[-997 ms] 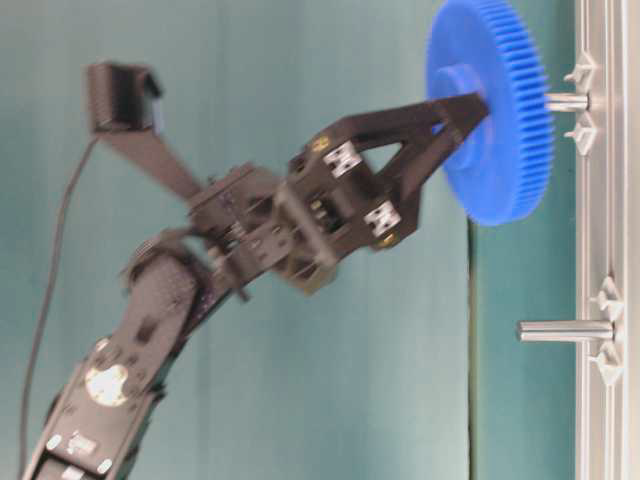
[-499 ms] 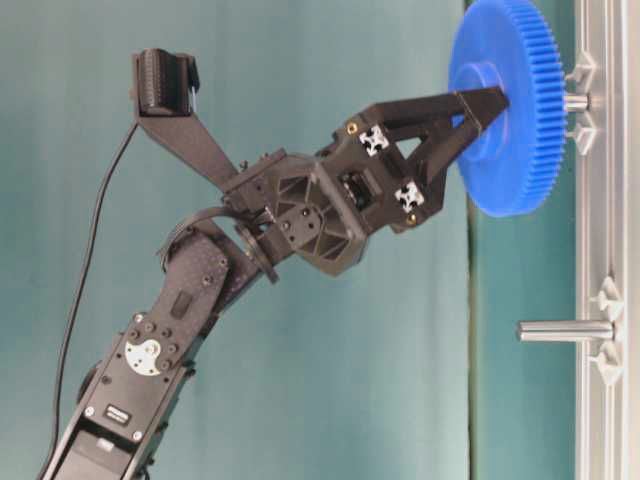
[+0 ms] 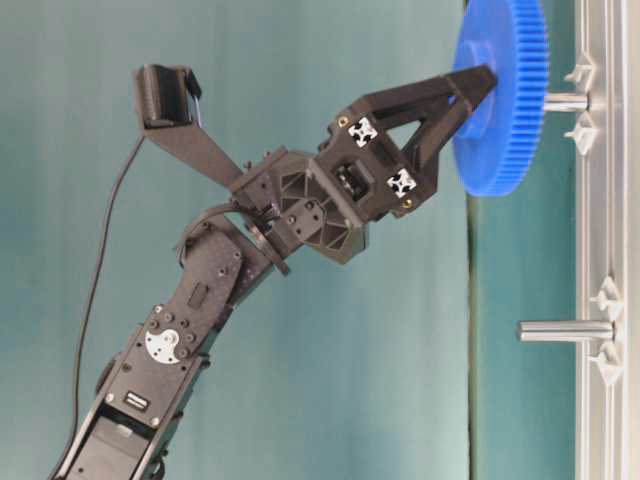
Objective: Find the location of the shaft and insert the large gear.
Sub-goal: 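Carry the blue gear with the left gripper over the right shaft, then align the gear's center hole above the shaft tip with the left gripper, then lower the blue gear down onto the shaft with the left gripper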
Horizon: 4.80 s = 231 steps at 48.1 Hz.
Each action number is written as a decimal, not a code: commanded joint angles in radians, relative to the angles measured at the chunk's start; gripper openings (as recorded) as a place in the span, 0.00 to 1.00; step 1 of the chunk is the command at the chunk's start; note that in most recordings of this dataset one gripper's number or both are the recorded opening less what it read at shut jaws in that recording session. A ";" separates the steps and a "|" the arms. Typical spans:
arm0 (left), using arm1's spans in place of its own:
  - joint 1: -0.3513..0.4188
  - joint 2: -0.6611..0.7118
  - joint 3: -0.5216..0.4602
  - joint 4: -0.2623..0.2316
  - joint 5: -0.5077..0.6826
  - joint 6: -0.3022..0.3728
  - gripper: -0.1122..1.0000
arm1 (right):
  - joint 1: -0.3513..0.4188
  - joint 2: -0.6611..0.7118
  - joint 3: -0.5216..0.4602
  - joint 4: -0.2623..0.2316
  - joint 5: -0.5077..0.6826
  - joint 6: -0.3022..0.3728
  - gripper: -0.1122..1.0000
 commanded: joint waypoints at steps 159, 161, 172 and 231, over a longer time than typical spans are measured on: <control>-0.011 0.018 -0.164 0.002 0.230 -0.014 0.82 | -0.005 0.005 -0.008 -0.002 -0.017 0.008 0.15; -0.015 0.020 -0.164 0.002 0.230 -0.014 0.82 | -0.003 0.005 -0.008 -0.002 -0.017 0.008 0.15; -0.032 0.041 -0.164 0.002 0.230 -0.020 0.82 | -0.003 0.005 -0.005 0.000 -0.017 0.009 0.15; -0.064 -0.064 -0.179 0.002 0.230 -0.049 0.91 | -0.005 0.000 -0.005 -0.002 -0.018 0.008 0.15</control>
